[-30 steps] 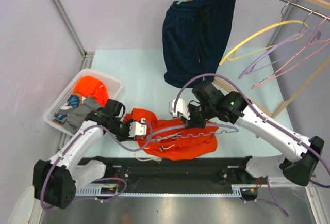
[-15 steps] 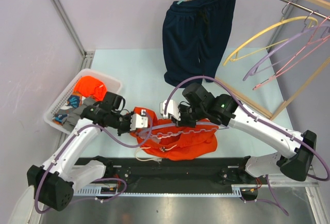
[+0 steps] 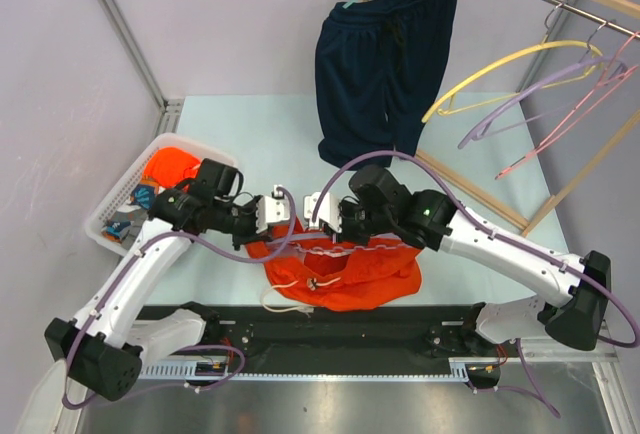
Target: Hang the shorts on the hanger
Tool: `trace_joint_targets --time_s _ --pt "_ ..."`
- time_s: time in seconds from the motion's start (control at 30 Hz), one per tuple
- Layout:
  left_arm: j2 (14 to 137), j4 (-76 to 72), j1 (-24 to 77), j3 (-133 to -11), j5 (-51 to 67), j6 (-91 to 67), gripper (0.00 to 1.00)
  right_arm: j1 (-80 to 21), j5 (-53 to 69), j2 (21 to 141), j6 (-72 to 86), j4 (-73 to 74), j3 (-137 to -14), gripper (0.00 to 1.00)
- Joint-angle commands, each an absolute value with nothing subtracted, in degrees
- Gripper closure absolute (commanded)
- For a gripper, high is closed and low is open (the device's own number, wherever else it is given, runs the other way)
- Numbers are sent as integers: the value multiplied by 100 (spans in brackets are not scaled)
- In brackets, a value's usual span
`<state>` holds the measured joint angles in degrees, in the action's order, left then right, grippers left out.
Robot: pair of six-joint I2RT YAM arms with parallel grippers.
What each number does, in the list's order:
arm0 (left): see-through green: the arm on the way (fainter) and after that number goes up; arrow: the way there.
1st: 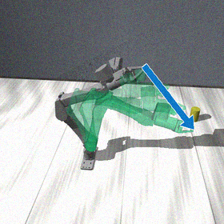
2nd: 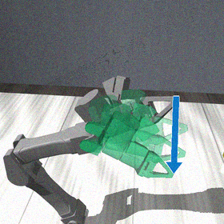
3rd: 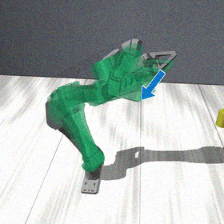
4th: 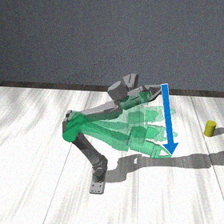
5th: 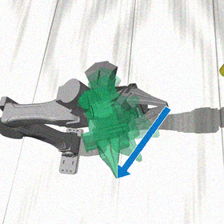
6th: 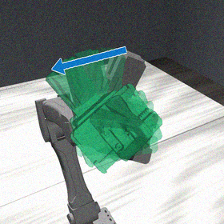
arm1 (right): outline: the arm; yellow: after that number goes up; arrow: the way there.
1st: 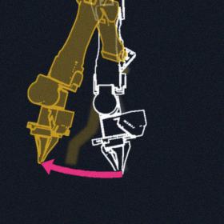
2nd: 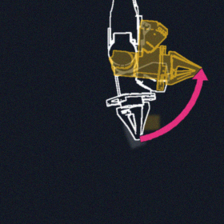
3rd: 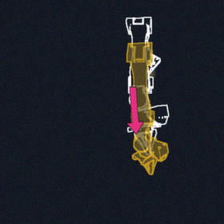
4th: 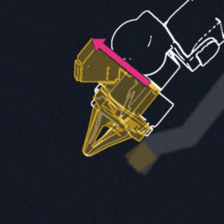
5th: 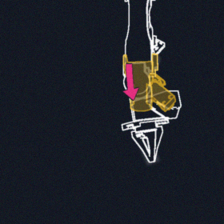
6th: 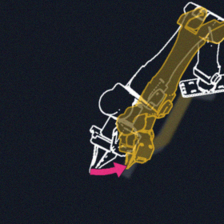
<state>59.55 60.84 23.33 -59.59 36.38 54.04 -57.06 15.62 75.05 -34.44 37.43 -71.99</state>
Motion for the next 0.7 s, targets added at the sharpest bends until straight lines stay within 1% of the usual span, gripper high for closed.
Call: trace_joint_targets --time_s 0.0,0.13,0.2,0.23,0.27,0.3,0.33,0.37,0.43,0.47,0.6,0.67 --pt "6091 5959 2531 -6416 4192 4677 100 -5836 1327 7321 -3217 2612 -7058 100" --pt "6012 6003 2610 -6372 4324 4676 100 -5862 1231 7234 -3024 1944 -6794 100" --pt "5968 6125 2575 -6389 4350 4807 82 -5827 1265 7120 -2962 1662 -6637 100" --pt "5942 6283 2523 -6424 4472 4895 69 -5810 1335 7067 -2953 1461 -6566 100" --pt "5898 6302 2314 -6451 4482 5009 48 -5766 1414 6979 -2971 1381 -6487 100" --pt "5828 6302 2146 -6477 4526 5088 41 -5757 1502 6857 -3014 1336 -6373 100" --pt "5792 6406 1927 -6573 4744 5237 37 -5748 1538 6795 -3041 1310 -6337 100" --pt "5775 6494 1464 -6626 4894 5421 29 -5731 1599 6742 -3067 1327 -6302 100" --pt "5801 6897 1170 -6775 5001 6123 22 -5634 1766 6583 -3129 1319 -6206 100" --pt "5809 6986 1125 -6785 4862 6552 15 -5564 1862 6540 -3190 1318 -6179 100" --pt "5696 6874 1125 -6426 4614 6987 10 -5502 2205 6390 -3480 1336 -6117 100" --pt "5608 6471 1204 -6276 4597 6892 11 -5511 2285 6346 -3612 1310 -6117 100"
